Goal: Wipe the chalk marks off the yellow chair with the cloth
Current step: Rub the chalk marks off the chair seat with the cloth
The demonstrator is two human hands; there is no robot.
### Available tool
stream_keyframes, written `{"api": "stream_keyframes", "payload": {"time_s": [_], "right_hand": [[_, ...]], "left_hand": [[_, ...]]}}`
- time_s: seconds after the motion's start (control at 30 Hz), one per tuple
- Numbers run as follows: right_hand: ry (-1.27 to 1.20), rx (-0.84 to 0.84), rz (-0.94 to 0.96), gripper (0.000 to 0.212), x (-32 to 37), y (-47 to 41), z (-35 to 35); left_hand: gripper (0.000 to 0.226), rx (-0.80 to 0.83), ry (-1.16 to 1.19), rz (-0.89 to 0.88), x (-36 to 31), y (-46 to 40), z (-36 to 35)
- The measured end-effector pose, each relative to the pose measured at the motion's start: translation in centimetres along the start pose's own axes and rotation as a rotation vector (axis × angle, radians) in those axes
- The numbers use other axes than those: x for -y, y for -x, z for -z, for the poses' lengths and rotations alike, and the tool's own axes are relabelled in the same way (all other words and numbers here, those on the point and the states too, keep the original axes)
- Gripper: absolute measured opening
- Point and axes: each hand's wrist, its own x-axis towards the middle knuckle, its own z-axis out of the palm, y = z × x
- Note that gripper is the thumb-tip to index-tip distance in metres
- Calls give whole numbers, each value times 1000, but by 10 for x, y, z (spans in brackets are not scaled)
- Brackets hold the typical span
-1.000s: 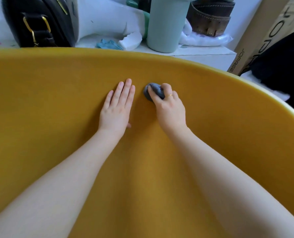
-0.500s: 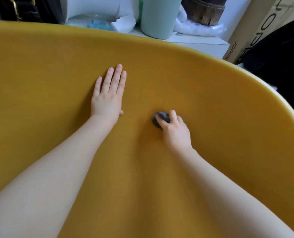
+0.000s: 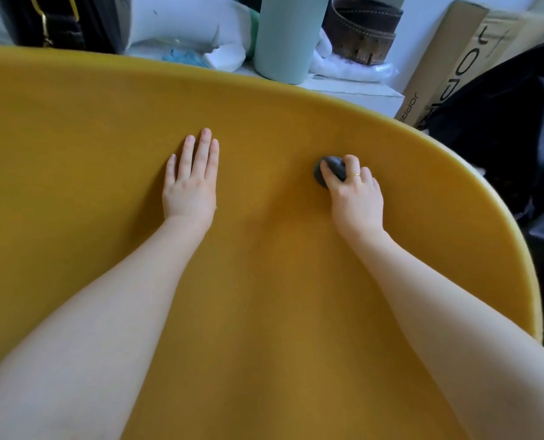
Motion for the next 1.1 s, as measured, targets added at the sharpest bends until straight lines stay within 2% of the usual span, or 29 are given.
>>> {"api": "stream_keyframes", "payload": {"time_s": [0.13, 0.2, 0.27, 0.33, 0.4, 0.47, 0.53, 0.6, 0.67, 0.77, 0.83, 0.87, 0.93, 1.0, 1.1], "right_hand": [[-27, 40, 261, 47, 20, 16, -20], [-26, 66, 366, 54, 17, 12, -17], [12, 57, 433, 44, 7, 3, -11], [38, -36, 372, 41, -7, -14, -3], [94, -132, 256, 43, -21, -34, 10], [134, -170, 172, 43, -28, -46, 18], [102, -185, 131, 45, -27, -46, 15], [47, -144, 165, 46, -22, -29, 5], [41, -7, 291, 37, -23, 1, -1], [83, 176, 486, 27, -35, 30, 7], [131, 218, 610, 20, -42, 25, 14], [149, 189, 656, 19, -45, 15, 14], [162, 72, 694, 36, -46, -17, 15], [189, -6, 720, 40, -46, -49, 18], [231, -16, 698, 42, -51, -69, 25]], "left_hand": [[107, 33, -24, -20, 5, 0, 7], [106, 29, -27, -18, 3, 0, 6], [99, 1, -17, -14, 0, 1, 4], [84, -32, -23, -46, -6, 4, 4], [74, -23, -26, -165, -18, 8, 7], [73, -25, -14, -329, -38, 9, 9], [82, -48, 14, -405, -63, 4, 9], [98, -19, 68, -360, -88, -2, 11], [109, 11, 103, -294, -107, -3, 13], [116, 27, 92, -286, -117, 4, 11], [118, 32, 93, -300, -118, 7, 9], [117, 34, 88, -297, -118, 6, 9], [118, 57, 87, -274, -120, 5, 8], [120, 94, 79, -235, -122, 3, 8], [120, 110, 79, -218, -125, 0, 6]]}}
